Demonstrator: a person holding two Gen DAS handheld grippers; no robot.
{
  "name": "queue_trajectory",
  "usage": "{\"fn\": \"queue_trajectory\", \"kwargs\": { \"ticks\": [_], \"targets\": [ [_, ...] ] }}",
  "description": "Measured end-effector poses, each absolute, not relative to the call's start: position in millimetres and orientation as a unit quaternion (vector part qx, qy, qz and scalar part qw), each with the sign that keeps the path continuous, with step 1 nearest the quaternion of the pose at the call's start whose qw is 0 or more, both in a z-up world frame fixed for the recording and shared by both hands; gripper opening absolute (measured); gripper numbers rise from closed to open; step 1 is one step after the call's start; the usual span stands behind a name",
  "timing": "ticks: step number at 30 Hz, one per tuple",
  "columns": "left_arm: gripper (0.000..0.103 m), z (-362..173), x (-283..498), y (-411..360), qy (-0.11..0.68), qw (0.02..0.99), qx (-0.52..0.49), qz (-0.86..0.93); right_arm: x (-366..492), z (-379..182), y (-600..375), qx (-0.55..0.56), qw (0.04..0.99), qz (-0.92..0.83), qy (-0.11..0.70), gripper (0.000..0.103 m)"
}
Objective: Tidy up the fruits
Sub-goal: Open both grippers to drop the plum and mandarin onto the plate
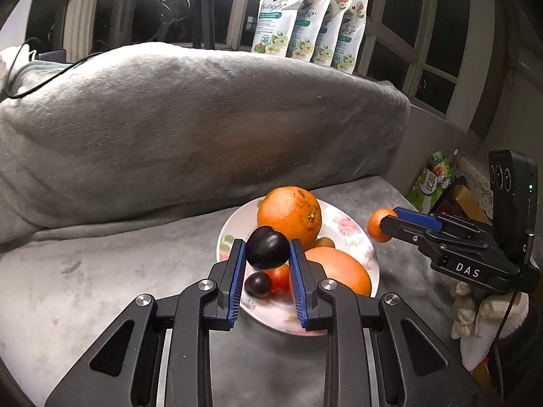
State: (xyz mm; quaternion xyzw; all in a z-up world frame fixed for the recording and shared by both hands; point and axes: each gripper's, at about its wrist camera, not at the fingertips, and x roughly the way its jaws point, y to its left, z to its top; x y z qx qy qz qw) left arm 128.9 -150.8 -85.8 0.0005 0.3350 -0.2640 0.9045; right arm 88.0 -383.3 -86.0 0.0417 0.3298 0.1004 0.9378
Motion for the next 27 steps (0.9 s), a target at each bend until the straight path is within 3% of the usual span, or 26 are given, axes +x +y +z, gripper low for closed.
{"fn": "queue_trajectory", "kwargs": {
  "ticks": [27],
  "targets": [
    [0.024,-88.8,138.4,-157.4,0.341,0.900,0.000,-0.273,101.8,-93.9,-377.1,0.043,0.934,0.109,0.337,0.036]
  ]
}}
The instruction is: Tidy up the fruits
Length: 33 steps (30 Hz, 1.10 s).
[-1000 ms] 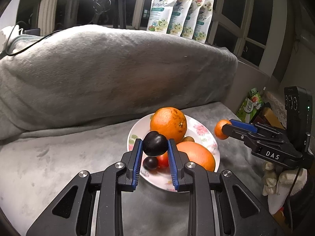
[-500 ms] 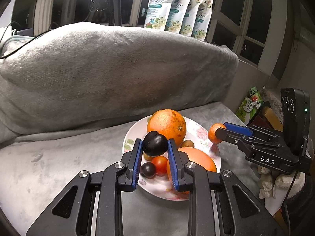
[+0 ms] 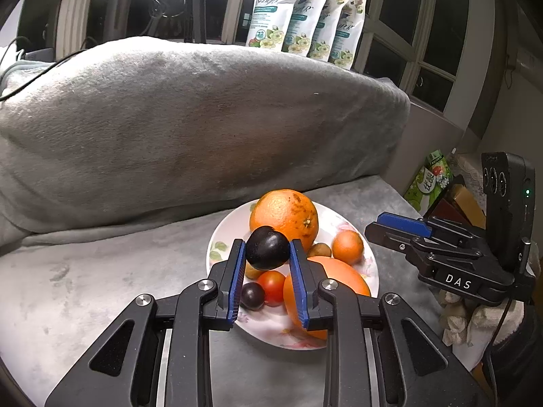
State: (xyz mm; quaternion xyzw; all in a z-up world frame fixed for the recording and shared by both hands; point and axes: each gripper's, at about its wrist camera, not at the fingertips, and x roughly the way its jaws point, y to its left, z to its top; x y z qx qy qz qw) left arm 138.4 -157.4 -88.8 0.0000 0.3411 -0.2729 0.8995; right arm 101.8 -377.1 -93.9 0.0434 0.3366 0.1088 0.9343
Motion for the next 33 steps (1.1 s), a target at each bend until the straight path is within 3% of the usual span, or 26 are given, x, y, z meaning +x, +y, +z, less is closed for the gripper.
{"fn": "queue_trajectory", "kwargs": {
  "ticks": [7,9,11,18,23,26,29,33],
  "targets": [
    [0.028,-88.3,136.6,-159.6,0.339,0.900,0.003,-0.275,101.2,-92.4,-376.3,0.043,0.935,0.108,0.335,0.037],
    [0.039,-87.4,136.5,-159.4,0.337,0.900,0.002,-0.275,100.3,-91.6,-376.9,0.044,0.936,0.106,0.332,0.054],
    [0.047,-86.0,135.5,-159.2,0.334,0.902,0.001,-0.275,98.3,-89.8,-378.6,0.045,0.939,0.101,0.327,0.062],
    [0.064,-83.5,134.1,-159.2,0.329,0.904,0.001,-0.273,95.2,-85.8,-381.4,0.046,0.942,0.094,0.320,0.081],
    [0.068,-82.5,133.0,-159.9,0.328,0.905,0.003,-0.270,94.8,-85.8,-379.2,0.039,0.940,0.096,0.324,0.082],
    [0.077,-82.1,131.8,-159.3,0.328,0.907,0.003,-0.265,95.2,-87.0,-376.7,0.034,0.939,0.097,0.328,0.082],
    [0.077,-81.0,131.2,-158.4,0.328,0.908,0.001,-0.261,96.0,-87.9,-375.4,0.032,0.939,0.096,0.330,0.083],
    [0.077,-78.0,128.2,-156.2,0.326,0.910,0.002,-0.257,93.3,-86.5,-376.2,0.034,0.941,0.091,0.324,0.097]
  ]
}}
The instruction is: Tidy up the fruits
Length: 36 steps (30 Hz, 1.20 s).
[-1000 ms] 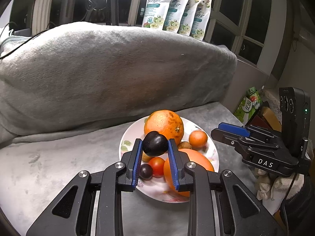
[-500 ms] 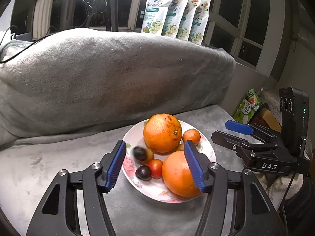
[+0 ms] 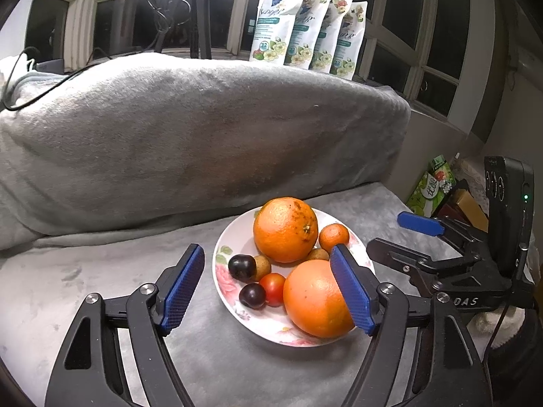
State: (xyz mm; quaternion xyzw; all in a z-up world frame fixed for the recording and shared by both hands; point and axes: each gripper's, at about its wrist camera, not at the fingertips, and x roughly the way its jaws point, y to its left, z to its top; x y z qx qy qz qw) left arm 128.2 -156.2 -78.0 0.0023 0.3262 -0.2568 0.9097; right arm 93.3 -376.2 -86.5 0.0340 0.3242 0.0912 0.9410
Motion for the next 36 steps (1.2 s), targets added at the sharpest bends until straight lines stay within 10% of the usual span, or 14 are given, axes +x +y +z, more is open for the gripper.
{"fn": "queue_trajectory", "kwargs": {
  "ticks": [36],
  "targets": [
    [0.081,-43.4,69.7,-125.3,0.286,0.929,-0.014,-0.236,32.1,-40.5,-352.2,0.021,0.960,0.056,0.272,0.101]
  ]
}}
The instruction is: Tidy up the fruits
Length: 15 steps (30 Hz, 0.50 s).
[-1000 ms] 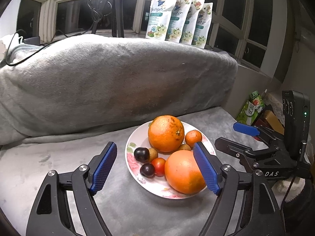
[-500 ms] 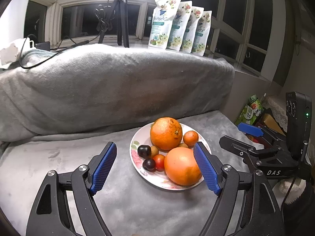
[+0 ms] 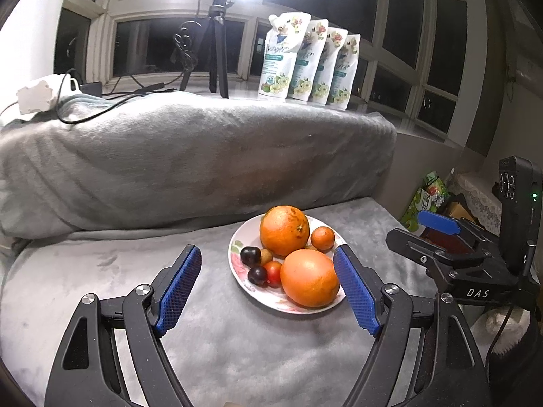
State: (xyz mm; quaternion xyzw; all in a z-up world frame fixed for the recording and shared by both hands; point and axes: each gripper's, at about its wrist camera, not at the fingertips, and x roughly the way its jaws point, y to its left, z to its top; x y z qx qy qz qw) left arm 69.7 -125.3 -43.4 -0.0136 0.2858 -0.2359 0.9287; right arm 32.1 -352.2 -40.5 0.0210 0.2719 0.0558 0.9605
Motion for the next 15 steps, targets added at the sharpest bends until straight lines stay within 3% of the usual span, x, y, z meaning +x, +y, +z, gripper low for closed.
{"fn": "queue_trajectory", "kwargs": {
  "ticks": [15],
  "targets": [
    [0.084,-36.1,40.4,-107.1,0.266,0.943,-0.006,-0.200,7.0,-22.8,-337.9,-0.004,0.970,-0.003,0.242,0.102]
  ]
}}
